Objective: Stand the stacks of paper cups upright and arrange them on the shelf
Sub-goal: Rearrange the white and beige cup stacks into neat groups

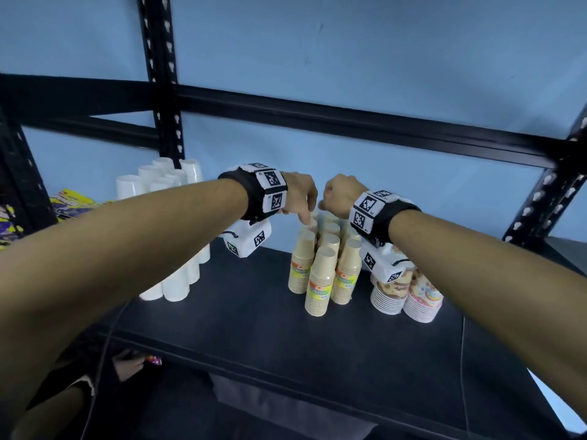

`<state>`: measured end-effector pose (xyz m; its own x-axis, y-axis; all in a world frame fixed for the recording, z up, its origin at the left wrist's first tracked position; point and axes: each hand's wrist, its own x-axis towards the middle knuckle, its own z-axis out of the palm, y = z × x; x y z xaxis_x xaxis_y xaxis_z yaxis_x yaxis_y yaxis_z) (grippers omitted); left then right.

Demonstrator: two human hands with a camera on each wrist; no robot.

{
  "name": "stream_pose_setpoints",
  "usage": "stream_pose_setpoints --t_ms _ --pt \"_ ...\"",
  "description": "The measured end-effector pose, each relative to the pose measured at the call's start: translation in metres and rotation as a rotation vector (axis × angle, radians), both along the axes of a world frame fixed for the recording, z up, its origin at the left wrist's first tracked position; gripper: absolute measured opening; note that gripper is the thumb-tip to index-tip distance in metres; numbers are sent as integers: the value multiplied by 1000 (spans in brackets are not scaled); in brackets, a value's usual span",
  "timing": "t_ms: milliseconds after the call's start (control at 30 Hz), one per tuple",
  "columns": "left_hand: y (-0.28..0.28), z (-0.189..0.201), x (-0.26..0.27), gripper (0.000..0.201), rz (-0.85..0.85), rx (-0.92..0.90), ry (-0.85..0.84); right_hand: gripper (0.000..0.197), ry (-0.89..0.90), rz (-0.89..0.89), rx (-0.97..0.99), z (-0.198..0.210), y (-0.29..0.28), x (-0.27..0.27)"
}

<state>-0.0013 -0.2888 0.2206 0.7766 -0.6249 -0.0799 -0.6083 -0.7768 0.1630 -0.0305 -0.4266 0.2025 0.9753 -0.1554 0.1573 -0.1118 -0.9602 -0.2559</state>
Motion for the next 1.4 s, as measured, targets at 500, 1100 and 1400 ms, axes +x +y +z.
stream_pose_setpoints --t_ms 500,1100,1400 --pt "167 56 7 35 388 -55 -236 27 -145 346 -41 46 146 27" --pt "251 20 6 57 558 -43 -236 49 -63 515 -33 23 250 38" --pt "255 6 13 48 526 -56 -212 45 0 511 -74 18 258 46"
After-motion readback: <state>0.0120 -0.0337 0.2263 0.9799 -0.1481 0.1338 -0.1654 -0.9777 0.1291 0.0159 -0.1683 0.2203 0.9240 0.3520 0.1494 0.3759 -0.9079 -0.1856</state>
